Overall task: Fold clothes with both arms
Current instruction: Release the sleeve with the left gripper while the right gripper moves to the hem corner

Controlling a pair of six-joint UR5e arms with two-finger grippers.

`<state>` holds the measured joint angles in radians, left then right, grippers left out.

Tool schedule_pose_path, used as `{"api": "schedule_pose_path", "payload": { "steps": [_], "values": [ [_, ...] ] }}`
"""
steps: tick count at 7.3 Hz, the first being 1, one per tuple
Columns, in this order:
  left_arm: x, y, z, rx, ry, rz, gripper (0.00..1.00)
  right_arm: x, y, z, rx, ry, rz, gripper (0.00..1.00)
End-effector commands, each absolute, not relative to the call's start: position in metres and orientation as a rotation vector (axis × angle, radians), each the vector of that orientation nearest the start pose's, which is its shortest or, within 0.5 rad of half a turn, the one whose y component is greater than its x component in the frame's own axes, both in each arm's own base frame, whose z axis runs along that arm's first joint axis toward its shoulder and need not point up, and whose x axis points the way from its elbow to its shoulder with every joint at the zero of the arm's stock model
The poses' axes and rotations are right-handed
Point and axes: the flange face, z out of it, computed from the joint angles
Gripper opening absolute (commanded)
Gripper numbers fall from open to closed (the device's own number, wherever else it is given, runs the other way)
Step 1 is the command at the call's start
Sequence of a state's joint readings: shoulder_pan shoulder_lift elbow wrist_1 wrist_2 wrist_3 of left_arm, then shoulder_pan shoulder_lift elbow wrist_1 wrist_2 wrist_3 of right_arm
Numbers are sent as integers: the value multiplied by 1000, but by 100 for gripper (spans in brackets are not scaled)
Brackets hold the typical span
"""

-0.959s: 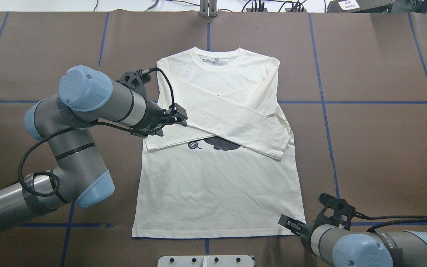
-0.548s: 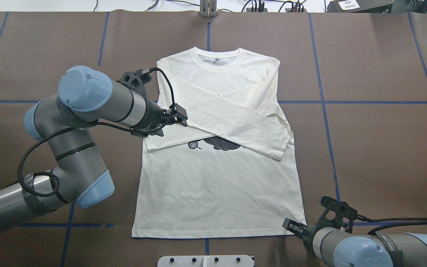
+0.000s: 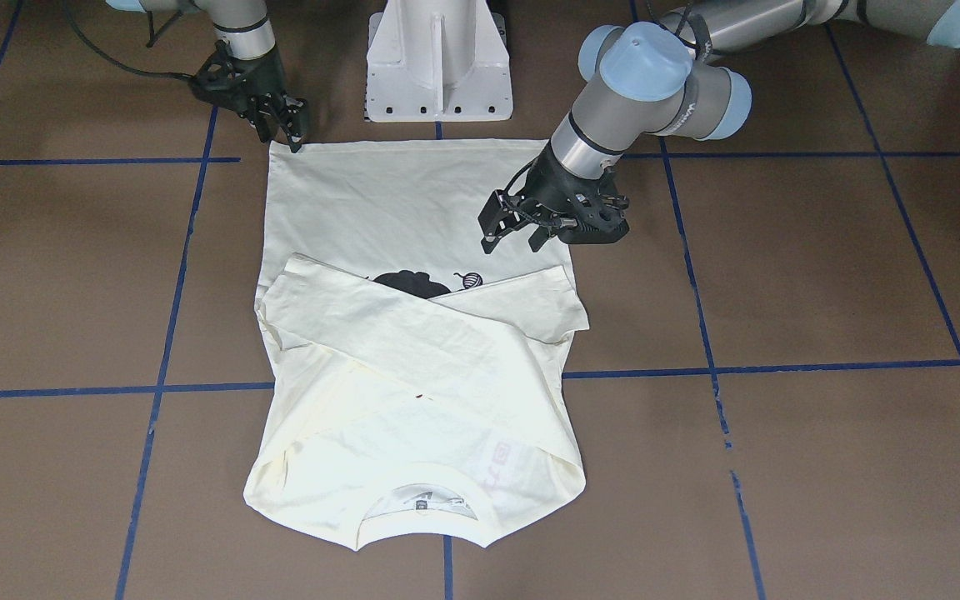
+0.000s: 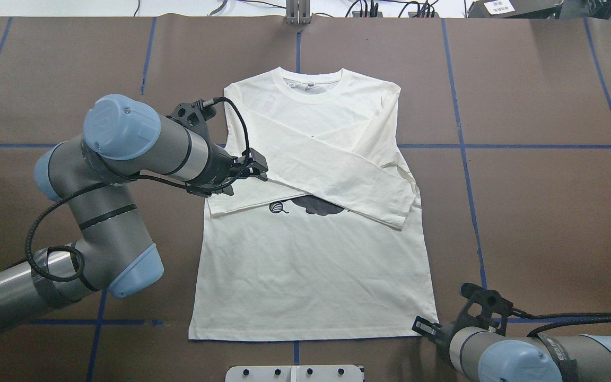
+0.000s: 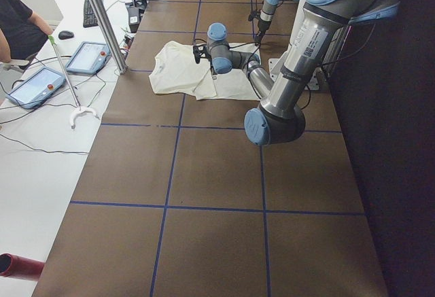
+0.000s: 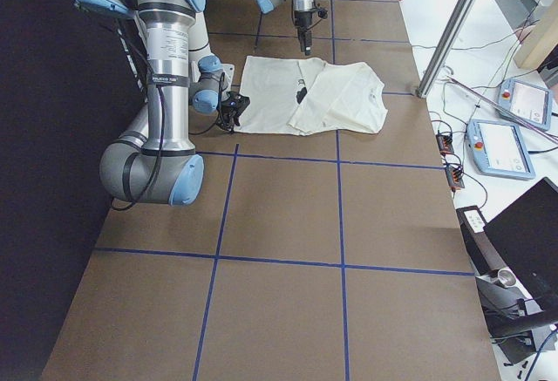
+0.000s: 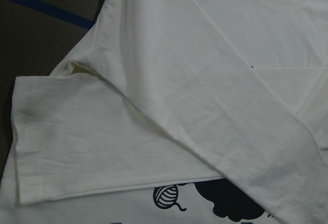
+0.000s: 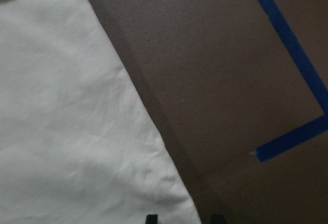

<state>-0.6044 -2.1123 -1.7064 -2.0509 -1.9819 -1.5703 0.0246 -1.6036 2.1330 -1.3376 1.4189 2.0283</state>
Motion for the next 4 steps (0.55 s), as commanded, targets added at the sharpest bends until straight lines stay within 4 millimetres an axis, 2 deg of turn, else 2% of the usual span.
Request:
{"api": "schedule_pose_path", "payload": {
  "steps": [1,4],
  "values": [
    [480,-445,225,-7,1201,-292,82,-460,-160,394,-21,-777,515,0],
    [478,-445,223,-4,1206,-292,82,-457,-162,391,-22,-785,517,0]
  ]
}}
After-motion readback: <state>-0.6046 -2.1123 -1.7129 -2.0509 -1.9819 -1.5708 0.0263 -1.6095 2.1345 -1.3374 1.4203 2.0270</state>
